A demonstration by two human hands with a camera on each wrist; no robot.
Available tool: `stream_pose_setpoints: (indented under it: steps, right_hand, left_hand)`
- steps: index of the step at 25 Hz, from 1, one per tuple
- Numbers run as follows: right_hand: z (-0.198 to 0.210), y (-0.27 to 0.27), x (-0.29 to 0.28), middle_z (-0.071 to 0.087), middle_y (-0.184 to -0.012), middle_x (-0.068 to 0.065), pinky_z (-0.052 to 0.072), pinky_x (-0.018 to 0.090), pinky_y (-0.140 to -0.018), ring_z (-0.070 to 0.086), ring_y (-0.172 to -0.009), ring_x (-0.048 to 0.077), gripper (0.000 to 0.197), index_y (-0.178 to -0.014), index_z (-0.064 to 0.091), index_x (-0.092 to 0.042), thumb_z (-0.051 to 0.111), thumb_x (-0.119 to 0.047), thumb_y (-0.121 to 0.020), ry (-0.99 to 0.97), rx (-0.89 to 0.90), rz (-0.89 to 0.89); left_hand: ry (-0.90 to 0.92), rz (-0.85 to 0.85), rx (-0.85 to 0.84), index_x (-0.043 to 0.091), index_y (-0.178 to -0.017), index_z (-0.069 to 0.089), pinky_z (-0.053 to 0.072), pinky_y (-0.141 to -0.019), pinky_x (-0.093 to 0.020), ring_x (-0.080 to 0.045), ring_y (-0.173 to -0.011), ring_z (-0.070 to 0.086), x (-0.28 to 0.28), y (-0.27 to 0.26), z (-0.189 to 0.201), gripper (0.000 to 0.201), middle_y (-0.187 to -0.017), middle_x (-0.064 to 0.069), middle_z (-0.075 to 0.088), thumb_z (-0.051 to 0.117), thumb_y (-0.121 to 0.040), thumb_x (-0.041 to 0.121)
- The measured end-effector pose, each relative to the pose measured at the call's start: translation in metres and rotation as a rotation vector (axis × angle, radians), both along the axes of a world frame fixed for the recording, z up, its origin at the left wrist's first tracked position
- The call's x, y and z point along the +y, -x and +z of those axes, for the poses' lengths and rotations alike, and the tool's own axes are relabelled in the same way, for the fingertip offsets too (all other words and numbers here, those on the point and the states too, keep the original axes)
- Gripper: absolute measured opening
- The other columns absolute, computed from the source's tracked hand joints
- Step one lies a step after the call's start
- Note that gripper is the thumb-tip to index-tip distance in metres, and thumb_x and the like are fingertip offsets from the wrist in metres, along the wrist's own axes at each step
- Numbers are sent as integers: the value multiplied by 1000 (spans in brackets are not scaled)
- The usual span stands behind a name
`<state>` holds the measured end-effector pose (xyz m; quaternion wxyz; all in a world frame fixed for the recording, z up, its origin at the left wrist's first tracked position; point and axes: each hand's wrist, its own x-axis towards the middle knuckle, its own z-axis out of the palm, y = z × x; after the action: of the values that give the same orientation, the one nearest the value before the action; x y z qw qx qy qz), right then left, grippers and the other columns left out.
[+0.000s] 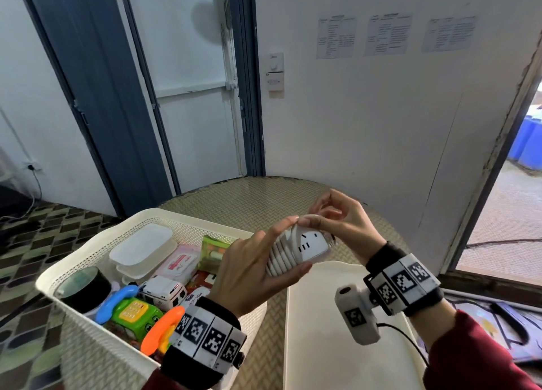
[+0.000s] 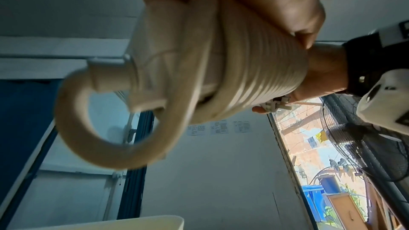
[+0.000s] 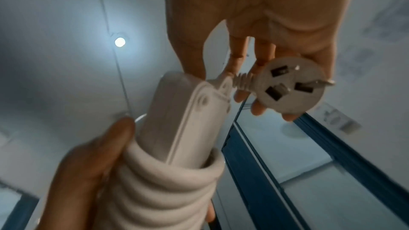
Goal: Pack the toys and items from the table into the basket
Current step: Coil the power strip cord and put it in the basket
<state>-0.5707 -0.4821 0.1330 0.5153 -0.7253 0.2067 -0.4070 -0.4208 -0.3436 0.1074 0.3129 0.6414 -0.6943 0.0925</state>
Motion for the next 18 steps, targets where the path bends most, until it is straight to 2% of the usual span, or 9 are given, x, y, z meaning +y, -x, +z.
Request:
stream_pose_setpoints:
  steps: [2, 5, 8, 11, 14, 16, 17, 18]
  right_hand:
    - [-6, -2, 3, 65, -77, 8, 48, 28, -59, 63, -69, 19, 33, -76, 57, -10, 82, -27, -63, -56, -42, 50]
    - [-15, -4, 10, 61, -67, 1, 44, 22, -55, 55, -60, 12, 27, -74, 55, -7, 74, -27, -78, -78, -83, 84]
    - [-27, -8, 21, 60, -75, 4, 46, 24, -59, 58, -67, 14, 38, -81, 56, -6, 63, -44, -82, -159, -16, 226]
    - [-36, -15, 35, 66, -93, 6, 49, 23, -63, 63, -79, 14, 50, -104, 61, -12, 51, -56, -82, -270, 11, 325]
    - [-38, -26, 50, 62, -113, 4, 52, 26, -71, 63, -97, 19, 45, -117, 56, -32, 46, -60, -83, -246, -56, 265]
    - [-38, -35, 61, 60, -115, 6, 52, 30, -71, 62, -95, 23, 35, -120, 48, -39, 41, -53, -88, -228, -128, 231]
    - [-38, -39, 67, 61, -112, 9, 53, 31, -70, 63, -91, 24, 32, -120, 45, -38, 40, -49, -90, -225, -169, 233]
    - [-38, -43, 73, 63, -109, 10, 53, 31, -69, 63, -86, 23, 30, -120, 41, -36, 41, -44, -91, -218, -205, 245]
  left_hand:
    - [-9, -9, 15, 50, -134, 11, 47, -71, -22, -7, -74, 58, 2, 0, -6, 69, -99, 6, 62, 31, -77, 82]
    - [-7, -18, 80, 49, -134, 14, 48, -65, -16, -1, -70, 57, 8, 0, -13, 67, -94, 10, 59, 31, -78, 82]
    - [20, -15, 175, 44, -129, 26, 43, -56, -9, 2, -68, 56, 14, 0, -15, 61, -88, 14, 55, 35, -80, 79]
    - [34, 48, 255, 39, -115, 34, 47, -54, -14, 2, -71, 58, 20, -1, -15, 54, -85, 15, 56, 36, -78, 77]
    - [88, 155, 412, 36, -110, 37, 44, -56, -11, 2, -72, 61, 24, -6, -13, 49, -77, 13, 61, 21, -82, 74]
    - [134, 234, 385, 37, -109, 37, 46, -63, -21, -2, -74, 60, 24, -7, -13, 51, -82, 13, 61, 14, -83, 75]
    - [152, 268, 407, 36, -109, 38, 46, -65, -27, -6, -77, 60, 24, -6, -13, 51, -86, 13, 61, 14, -85, 75]
    - [178, 300, 436, 33, -110, 40, 46, -64, -27, -10, -77, 60, 24, -5, -13, 48, -88, 13, 59, 19, -88, 70]
